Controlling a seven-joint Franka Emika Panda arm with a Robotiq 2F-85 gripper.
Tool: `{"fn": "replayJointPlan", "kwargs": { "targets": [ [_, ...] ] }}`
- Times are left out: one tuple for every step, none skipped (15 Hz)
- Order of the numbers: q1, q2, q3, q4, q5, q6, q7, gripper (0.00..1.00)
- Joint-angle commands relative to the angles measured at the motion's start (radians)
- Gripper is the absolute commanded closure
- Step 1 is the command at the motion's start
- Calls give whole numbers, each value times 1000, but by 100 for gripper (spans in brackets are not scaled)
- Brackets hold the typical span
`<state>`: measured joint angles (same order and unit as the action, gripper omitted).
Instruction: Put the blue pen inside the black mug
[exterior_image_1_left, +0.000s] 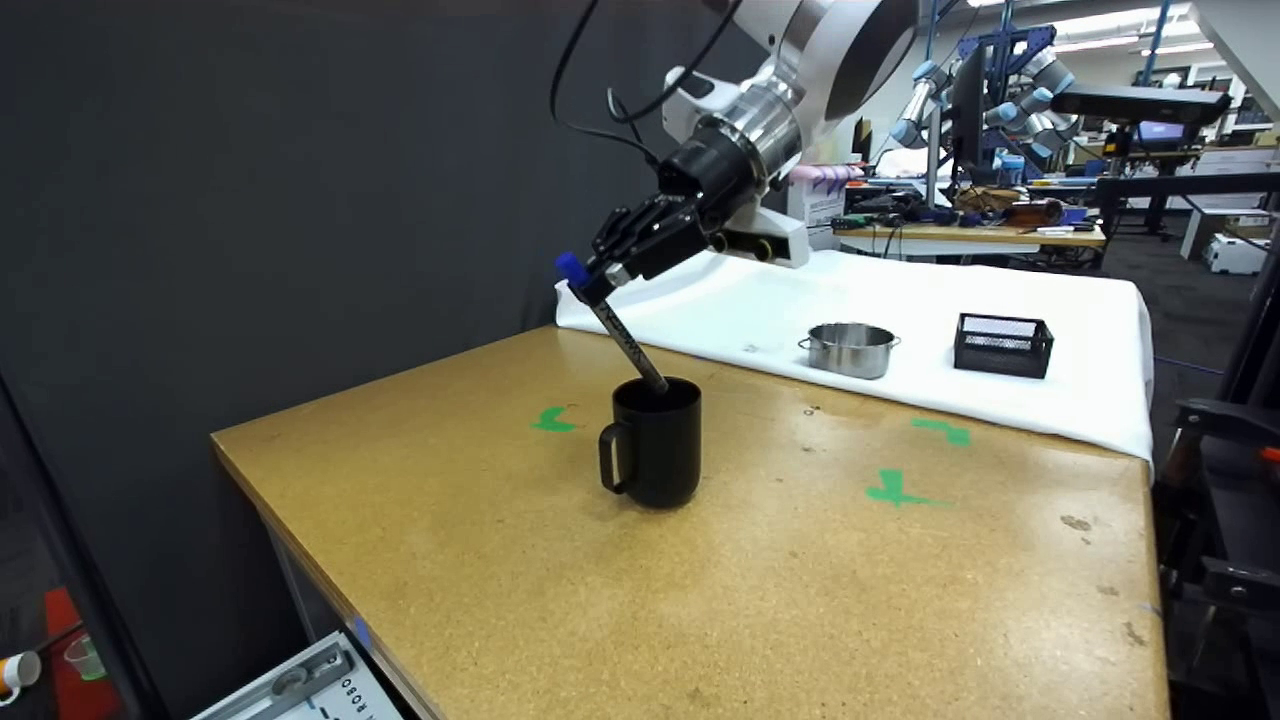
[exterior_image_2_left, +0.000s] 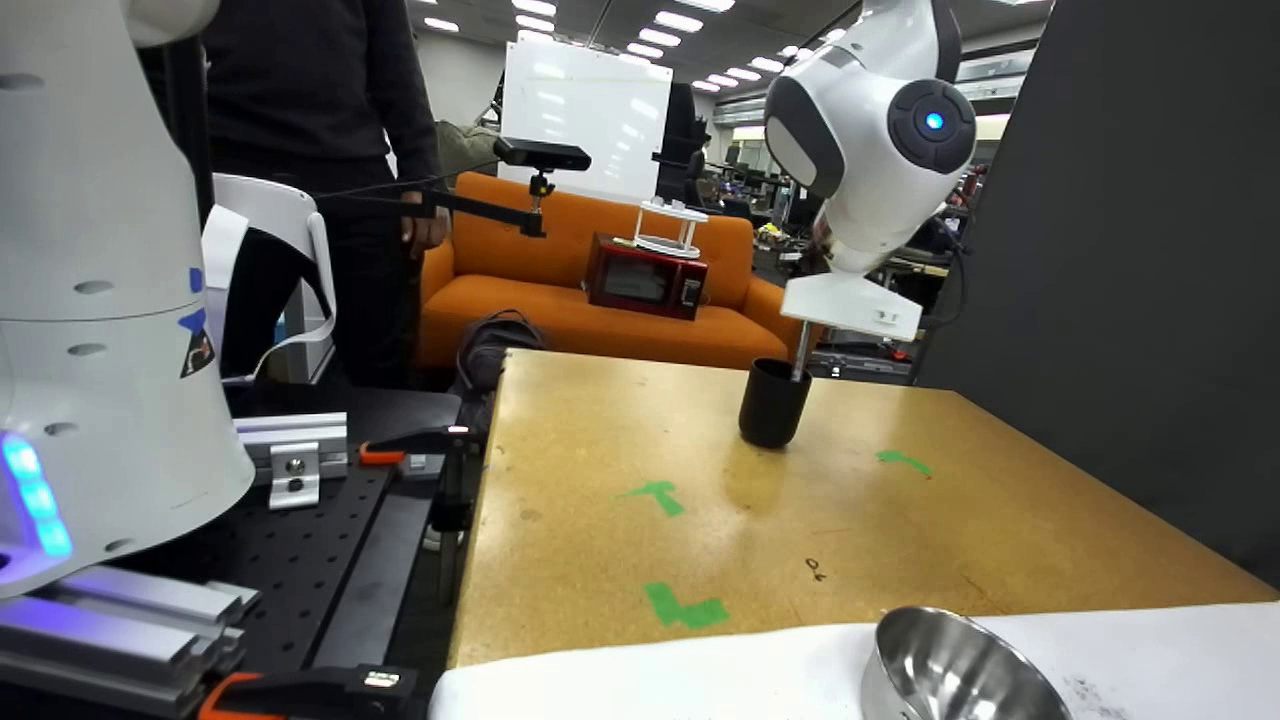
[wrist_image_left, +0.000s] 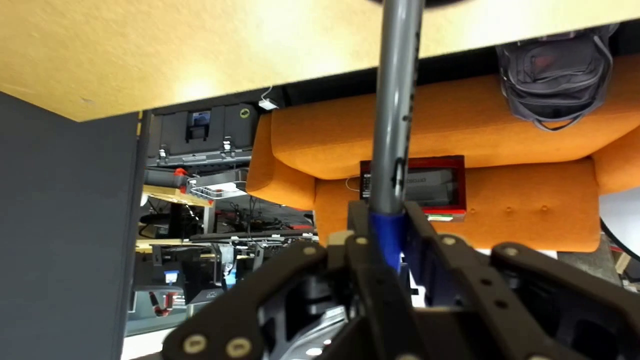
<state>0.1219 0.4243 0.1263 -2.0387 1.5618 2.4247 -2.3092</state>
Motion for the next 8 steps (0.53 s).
{"fn": "replayJointPlan", "kwargs": {
  "targets": [
    [-12, 22, -34, 22, 11, -25, -13, 95],
    [-10, 11, -36, 17, 17, -22, -15, 95],
    [-1, -5, -33, 15, 16, -9, -12, 95],
    [4, -13, -29, 20, 17, -7, -13, 95],
    [12, -28, -24, 24, 13, -9, -10, 95],
    [22, -41, -19, 26, 13, -5, -8, 95],
    [32, -53, -16, 29, 9, -4, -1, 95],
    [39, -63, -13, 29, 10, -5, 2, 95]
  ]
}}
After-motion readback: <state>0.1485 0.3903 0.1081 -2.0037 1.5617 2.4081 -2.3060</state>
